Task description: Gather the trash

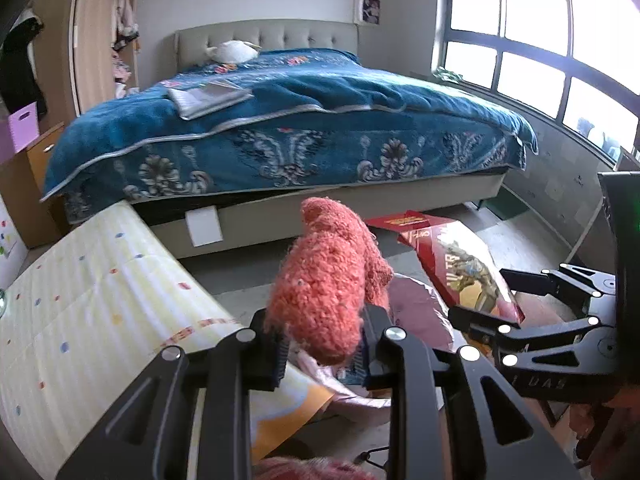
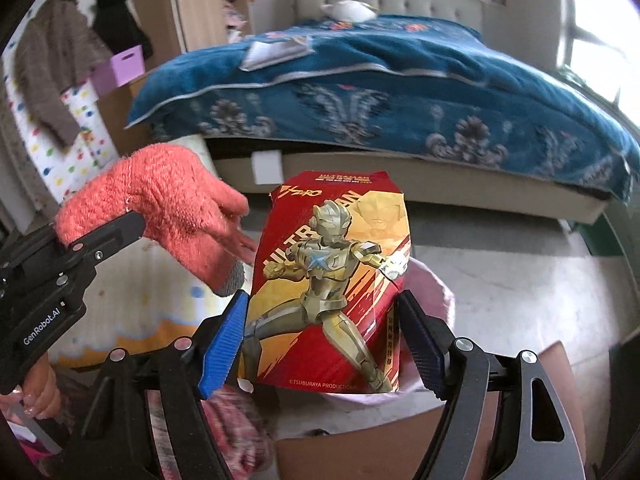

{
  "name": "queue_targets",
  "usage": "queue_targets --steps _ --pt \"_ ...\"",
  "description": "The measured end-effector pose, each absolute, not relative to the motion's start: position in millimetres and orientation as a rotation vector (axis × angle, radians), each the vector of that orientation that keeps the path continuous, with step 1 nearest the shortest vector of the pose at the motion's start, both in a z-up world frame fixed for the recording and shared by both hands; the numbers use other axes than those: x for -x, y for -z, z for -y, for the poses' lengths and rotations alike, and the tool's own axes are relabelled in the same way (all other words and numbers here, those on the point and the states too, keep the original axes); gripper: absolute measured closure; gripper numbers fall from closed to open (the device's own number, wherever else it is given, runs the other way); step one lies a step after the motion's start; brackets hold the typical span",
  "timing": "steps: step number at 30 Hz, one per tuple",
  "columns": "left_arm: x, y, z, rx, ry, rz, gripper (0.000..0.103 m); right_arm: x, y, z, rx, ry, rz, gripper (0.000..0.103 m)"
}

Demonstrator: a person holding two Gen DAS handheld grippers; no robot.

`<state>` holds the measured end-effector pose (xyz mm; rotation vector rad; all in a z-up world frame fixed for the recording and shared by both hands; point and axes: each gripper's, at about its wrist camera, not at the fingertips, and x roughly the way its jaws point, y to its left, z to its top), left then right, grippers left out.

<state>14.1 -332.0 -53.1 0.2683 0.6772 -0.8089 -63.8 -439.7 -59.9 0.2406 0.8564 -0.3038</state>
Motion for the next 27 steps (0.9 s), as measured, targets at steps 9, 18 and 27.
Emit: queue_targets --steps 9,18,27 --pt "-29 71 380 -0.308 0.83 -0.721 0.044 63 94 491 -0.28 0.333 -0.91 0.024" --pt "-38 72 350 -0.275 0.747 -0.738 0.037 77 100 504 -0.329 0.404 -0.936 0.016" --pt "-27 45 279 -0.268 0.558 -0.695 0.025 101 74 469 -0.31 0.346 -0.849 0.013"
